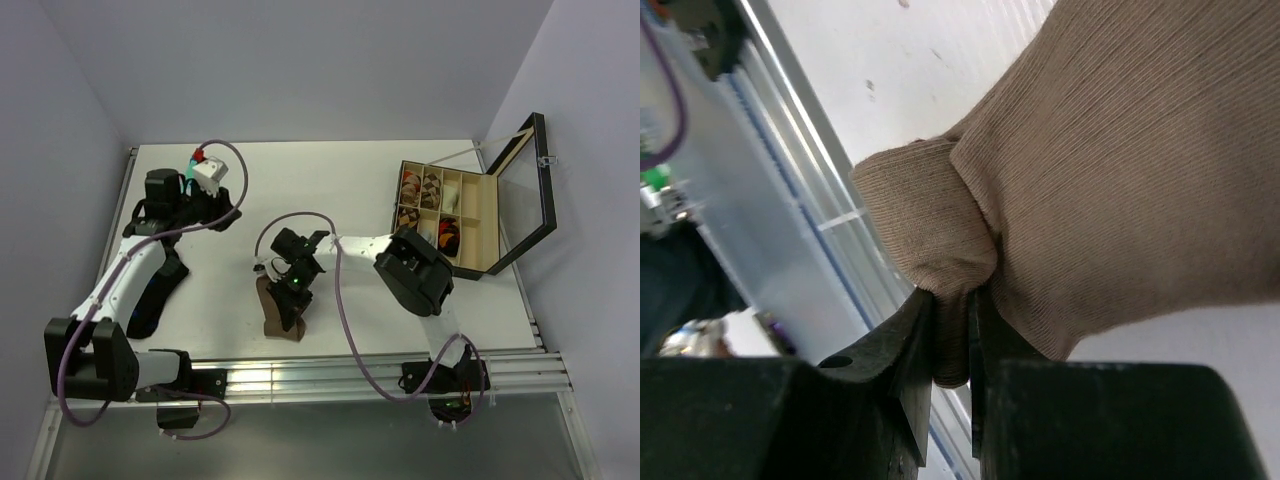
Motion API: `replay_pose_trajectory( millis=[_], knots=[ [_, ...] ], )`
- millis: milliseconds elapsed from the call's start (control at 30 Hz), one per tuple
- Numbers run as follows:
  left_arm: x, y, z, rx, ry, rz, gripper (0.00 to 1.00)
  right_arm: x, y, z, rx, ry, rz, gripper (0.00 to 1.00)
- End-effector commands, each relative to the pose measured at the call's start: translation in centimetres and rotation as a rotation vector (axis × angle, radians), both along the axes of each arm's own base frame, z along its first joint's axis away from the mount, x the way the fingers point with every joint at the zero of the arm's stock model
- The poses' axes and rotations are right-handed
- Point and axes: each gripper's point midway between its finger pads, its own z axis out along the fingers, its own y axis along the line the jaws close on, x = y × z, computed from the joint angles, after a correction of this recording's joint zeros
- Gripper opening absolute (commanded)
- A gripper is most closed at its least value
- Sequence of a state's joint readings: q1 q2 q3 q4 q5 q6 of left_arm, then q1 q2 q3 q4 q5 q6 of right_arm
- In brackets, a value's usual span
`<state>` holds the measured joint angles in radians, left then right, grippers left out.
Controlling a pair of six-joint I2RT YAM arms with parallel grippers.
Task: Roll the socks
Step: Roll the sock at the center of the board.
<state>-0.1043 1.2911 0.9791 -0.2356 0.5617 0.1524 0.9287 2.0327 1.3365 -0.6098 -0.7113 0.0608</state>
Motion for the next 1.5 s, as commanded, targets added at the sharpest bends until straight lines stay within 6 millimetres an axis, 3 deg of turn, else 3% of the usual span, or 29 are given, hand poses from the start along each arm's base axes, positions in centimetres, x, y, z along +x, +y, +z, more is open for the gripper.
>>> replay_pose_trajectory(
  millis=[0, 33, 133, 167, 200, 367, 633, 767, 833, 933, 1100, 1467],
  knots=[
    [0.2, 0.2, 3.3, -0.001, -0.167, -0.028, 0.46, -0.1, 1.0, 0.5, 0.06, 0.082, 0.023, 0.01],
    [-0.8, -0.4, 3.8, -0.004, -0.191, -0.086, 0.48, 0.0, 1.0, 0.4, 0.056, 0.096, 0.021, 0.01],
    [-2.6, -0.9, 2.4, 0.114, -0.232, -0.193, 0.49, 0.8, 1.4, -0.2, 0.042, 0.137, -0.011, 0.01],
    [-3.6, -2.2, 1.6, 0.154, -0.235, -0.258, 0.48, 1.2, 1.7, -0.1, 0.047, 0.142, -0.02, 0.01],
    [-5.0, -2.5, -0.3, 0.223, -0.215, -0.328, 0.48, 1.8, 1.7, -0.2, 0.038, 0.158, -0.049, 0.01],
    [-11.5, -5.2, -5.8, 0.381, -0.199, -0.601, 0.5, 3.9, 1.9, -1.4, 0.026, 0.231, -0.147, 0.01],
    [-17.8, -7.1, -8.8, 0.433, -0.243, -0.828, 0.58, 5.3, 1.8, -1.6, 0.042, 0.268, -0.196, 0.04],
    [-19.1, -7.5, -11.2, 0.473, -0.224, -0.879, 0.59, 5.8, 1.9, -1.7, 0.05, 0.28, -0.202, 0.06],
    [-19.8, -7.8, -12.6, 0.505, -0.215, -0.907, 0.68, 5.9, 2.1, -1.7, 0.053, 0.287, -0.205, 0.06],
    [-19.8, -8.2, -13.8, 0.546, -0.236, -0.908, 0.68, 5.9, 1.9, -1.9, 0.053, 0.298, -0.208, 0.07],
    [-19.3, -9.3, -14.5, 0.558, -0.285, -0.898, 0.67, 6.1, 1.5, -2.2, 0.05, 0.298, -0.219, 0.07],
    [-17.0, -8.1, -16.5, 0.668, -0.36, -0.789, 0.6, 6.1, 0.7, -2.3, 0.061, 0.309, -0.229, 0.06]
  ],
)
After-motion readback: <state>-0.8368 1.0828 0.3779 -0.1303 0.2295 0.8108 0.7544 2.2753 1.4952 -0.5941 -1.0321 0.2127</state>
